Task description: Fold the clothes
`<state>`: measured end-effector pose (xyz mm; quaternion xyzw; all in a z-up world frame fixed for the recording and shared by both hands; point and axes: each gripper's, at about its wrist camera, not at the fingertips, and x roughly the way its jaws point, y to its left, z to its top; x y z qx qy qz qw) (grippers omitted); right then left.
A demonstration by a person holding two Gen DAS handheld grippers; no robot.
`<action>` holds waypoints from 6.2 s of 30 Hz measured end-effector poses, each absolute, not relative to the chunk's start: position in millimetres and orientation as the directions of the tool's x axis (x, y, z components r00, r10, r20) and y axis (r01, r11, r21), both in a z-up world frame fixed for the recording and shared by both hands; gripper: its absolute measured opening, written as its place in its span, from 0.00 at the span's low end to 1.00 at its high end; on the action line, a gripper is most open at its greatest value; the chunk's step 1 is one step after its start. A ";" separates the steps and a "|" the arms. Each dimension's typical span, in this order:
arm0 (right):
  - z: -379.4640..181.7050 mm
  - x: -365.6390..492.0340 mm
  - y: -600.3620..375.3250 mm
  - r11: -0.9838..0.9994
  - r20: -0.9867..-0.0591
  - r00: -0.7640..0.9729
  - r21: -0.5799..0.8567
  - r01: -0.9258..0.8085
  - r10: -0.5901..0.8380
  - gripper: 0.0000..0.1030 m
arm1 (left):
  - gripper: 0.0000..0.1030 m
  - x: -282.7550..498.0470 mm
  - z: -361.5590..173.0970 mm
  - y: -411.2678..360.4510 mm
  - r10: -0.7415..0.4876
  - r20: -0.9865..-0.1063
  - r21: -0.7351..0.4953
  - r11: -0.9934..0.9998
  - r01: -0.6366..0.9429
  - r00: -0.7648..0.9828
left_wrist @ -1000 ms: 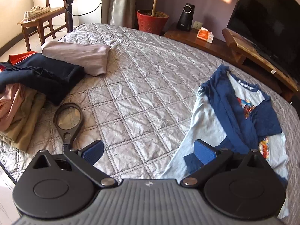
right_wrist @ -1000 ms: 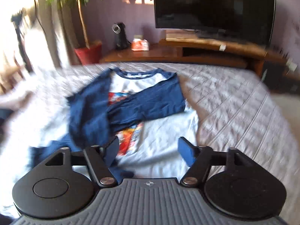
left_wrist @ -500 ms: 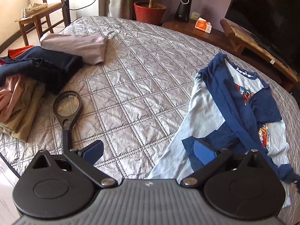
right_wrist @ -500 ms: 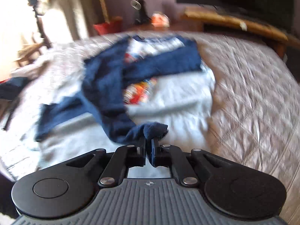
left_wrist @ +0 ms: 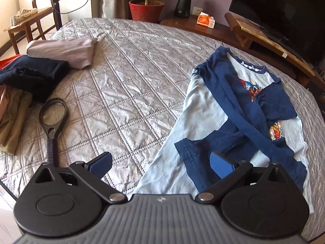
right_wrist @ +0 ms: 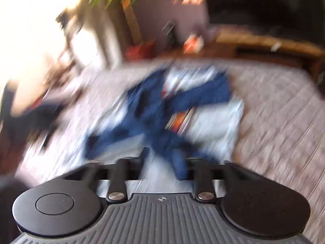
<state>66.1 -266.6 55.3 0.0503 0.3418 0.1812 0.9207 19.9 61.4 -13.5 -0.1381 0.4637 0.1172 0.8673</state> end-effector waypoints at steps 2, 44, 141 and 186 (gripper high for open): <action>52.1 109.9 -261.7 0.928 -0.621 0.690 0.223 -0.299 0.371 0.74 | 0.99 21.2 -15.7 61.7 0.074 -0.840 -0.132 0.933 -0.334 0.538; -20.1 116.7 -331.8 0.950 -0.794 0.548 0.311 -0.008 0.264 0.11 | 0.99 22.1 -35.8 56.3 0.016 -0.859 -0.156 0.944 -0.292 0.512; 54.5 118.3 -216.3 0.984 -0.612 0.771 0.134 -0.120 0.177 0.99 | 0.99 12.8 -31.8 31.2 0.040 -0.834 -0.044 0.989 -0.139 0.551; -24.9 396.0 -11.9 0.985 -0.674 0.719 0.114 -0.127 0.171 0.77 | 0.99 25.4 -52.7 82.2 -0.071 -0.863 -0.254 0.916 -0.309 0.499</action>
